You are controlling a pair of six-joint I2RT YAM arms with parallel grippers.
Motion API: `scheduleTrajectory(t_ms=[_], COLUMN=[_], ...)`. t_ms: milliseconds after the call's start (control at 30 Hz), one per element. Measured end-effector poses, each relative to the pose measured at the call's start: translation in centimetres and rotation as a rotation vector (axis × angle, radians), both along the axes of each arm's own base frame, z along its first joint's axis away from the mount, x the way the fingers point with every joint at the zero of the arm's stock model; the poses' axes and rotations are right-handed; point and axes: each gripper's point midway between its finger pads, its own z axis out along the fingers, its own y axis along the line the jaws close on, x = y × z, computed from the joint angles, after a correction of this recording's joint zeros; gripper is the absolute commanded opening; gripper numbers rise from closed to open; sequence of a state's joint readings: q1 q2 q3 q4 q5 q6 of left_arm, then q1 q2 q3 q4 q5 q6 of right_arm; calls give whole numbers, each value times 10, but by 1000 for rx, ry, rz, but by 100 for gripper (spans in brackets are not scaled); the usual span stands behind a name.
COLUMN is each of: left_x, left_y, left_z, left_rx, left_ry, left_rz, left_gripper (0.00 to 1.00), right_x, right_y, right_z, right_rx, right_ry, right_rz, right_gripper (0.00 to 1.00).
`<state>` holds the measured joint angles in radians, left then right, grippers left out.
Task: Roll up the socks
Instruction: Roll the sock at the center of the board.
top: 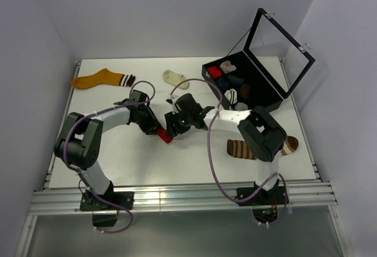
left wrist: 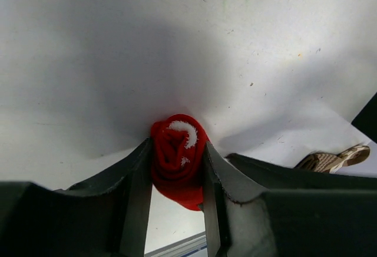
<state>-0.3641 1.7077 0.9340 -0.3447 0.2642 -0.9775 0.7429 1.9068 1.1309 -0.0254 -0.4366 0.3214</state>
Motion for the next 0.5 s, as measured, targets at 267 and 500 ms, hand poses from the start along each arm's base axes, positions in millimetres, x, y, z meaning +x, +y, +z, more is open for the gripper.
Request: scheduleTrajectory(t_ms=[267, 500], left_x=[-1, -1], left_y=[0, -1], left_z=[0, 0], left_rx=[33, 57], left_ry=[50, 93], left_rz=[-32, -53], left_gripper=[38, 38], right_x=[-9, -28], right_y=[5, 17], right_z=[30, 34], right_rx=[-209, -331], right_ry=[-366, -567], right_rz=[-3, 59], right_gripper=[66, 67])
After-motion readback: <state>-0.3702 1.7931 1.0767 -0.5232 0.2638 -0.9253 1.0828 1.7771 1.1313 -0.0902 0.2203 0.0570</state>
